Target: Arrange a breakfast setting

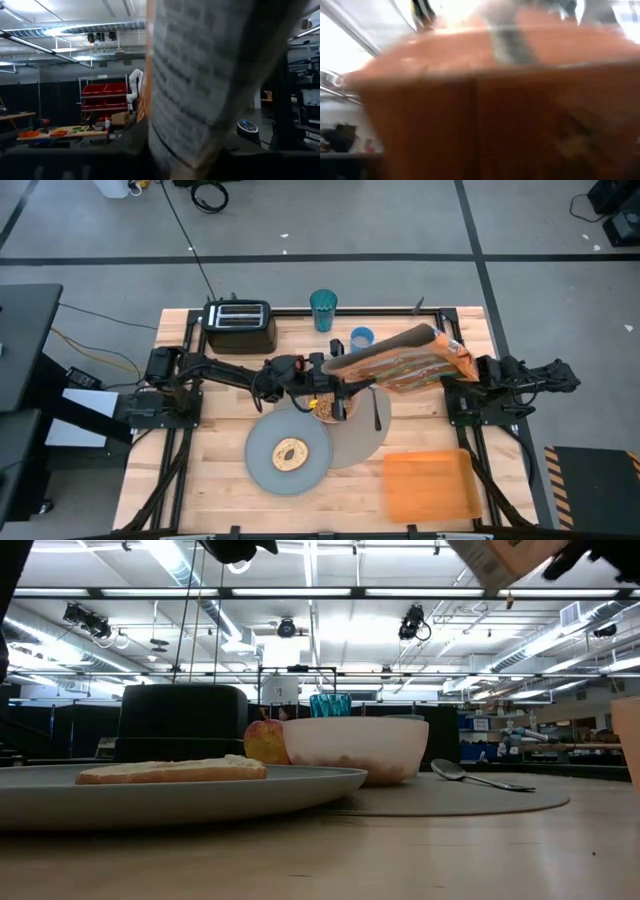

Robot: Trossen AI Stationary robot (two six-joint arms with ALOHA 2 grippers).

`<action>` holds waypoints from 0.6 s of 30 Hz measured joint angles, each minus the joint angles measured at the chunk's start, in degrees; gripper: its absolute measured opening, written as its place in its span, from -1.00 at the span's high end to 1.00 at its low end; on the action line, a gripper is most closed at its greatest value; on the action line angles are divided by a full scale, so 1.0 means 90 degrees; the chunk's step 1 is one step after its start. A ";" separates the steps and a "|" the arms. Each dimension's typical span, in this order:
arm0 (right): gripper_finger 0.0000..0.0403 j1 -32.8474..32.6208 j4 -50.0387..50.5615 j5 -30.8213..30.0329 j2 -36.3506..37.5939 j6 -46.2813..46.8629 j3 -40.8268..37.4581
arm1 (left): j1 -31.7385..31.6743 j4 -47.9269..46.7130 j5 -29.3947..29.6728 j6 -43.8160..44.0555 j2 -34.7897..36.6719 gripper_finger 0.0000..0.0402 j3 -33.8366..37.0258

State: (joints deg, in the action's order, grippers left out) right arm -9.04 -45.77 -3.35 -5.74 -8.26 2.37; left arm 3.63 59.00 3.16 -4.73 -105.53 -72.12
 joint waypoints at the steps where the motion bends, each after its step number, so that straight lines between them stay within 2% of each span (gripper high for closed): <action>1: -0.04 0.0000 0.0197 -0.0223 0.0000 0.0069 0.0000 | -0.0018 -0.0018 0.0002 0.0009 0.0002 0.45 0.0000; 4: -0.13 0.0000 0.0708 -0.0603 0.0007 0.0078 0.0012 | -0.0067 -0.0327 0.0007 0.0172 0.0122 0.58 0.0002; 8: -0.35 0.0000 0.1440 -0.0668 -0.0003 0.0071 0.0039 | -0.0098 -0.1287 0.0008 0.0117 0.0550 0.58 -0.0012; 14: -0.71 0.0002 0.3835 -0.0751 -0.0015 0.0105 0.0888 | -0.0098 -0.3341 0.0267 -0.0029 0.1494 0.53 -0.0024; 18: -0.81 0.0002 0.4681 -0.1055 -0.0083 0.0281 0.1472 | -0.0100 -0.4493 0.0530 -0.0089 0.1870 0.56 -0.0013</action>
State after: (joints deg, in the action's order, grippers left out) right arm -9.02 -3.64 -12.84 -6.48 -5.73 15.62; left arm 2.73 18.56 7.93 -5.52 -88.70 -72.24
